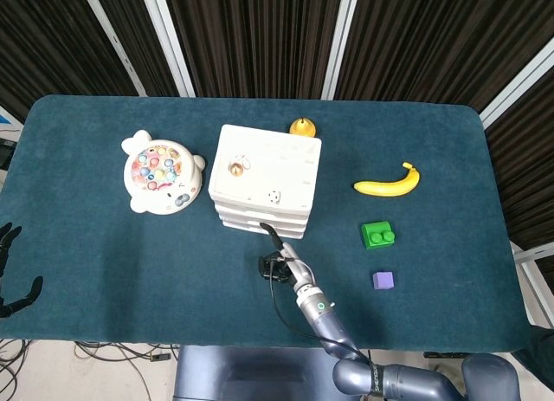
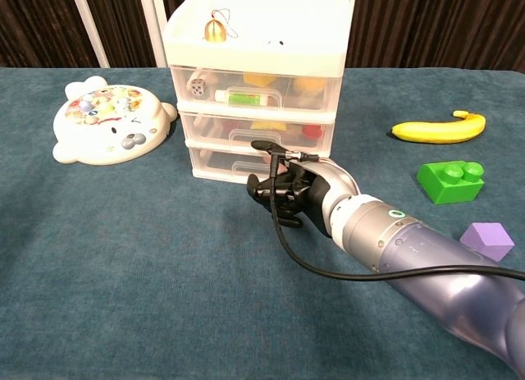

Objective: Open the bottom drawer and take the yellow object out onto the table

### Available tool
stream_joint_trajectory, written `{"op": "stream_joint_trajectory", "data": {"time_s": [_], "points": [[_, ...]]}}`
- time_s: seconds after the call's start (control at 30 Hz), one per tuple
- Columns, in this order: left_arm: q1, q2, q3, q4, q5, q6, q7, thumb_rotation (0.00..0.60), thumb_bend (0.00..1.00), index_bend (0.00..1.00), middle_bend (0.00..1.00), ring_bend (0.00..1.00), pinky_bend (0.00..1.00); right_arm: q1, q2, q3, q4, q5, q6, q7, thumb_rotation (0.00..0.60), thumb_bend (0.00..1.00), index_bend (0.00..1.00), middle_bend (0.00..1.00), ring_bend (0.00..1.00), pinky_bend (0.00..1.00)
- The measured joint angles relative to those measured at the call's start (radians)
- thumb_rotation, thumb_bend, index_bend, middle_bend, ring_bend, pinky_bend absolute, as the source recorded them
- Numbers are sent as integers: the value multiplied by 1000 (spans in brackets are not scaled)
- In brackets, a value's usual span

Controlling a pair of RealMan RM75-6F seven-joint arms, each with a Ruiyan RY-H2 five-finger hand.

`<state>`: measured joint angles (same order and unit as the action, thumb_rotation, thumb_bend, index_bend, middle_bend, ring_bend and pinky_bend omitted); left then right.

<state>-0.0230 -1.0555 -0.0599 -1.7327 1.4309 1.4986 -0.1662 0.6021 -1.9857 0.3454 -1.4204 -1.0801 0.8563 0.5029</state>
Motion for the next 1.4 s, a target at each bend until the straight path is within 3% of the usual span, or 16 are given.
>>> {"op": "stream_joint_trajectory", "data": {"time_s": [0.47,1.4], "points": [[1,3,0,-3,-4,-1,3,600,369,27,0,0,0,42,-19,36,60,-13,-60,41,600,677,0,919,946,974],[3,7,-2,-5,-9,-3,-3,600,370,27,0,0,0,86,-39,50,95,-15,-92,46,600,677,0,922,948,974]]}}
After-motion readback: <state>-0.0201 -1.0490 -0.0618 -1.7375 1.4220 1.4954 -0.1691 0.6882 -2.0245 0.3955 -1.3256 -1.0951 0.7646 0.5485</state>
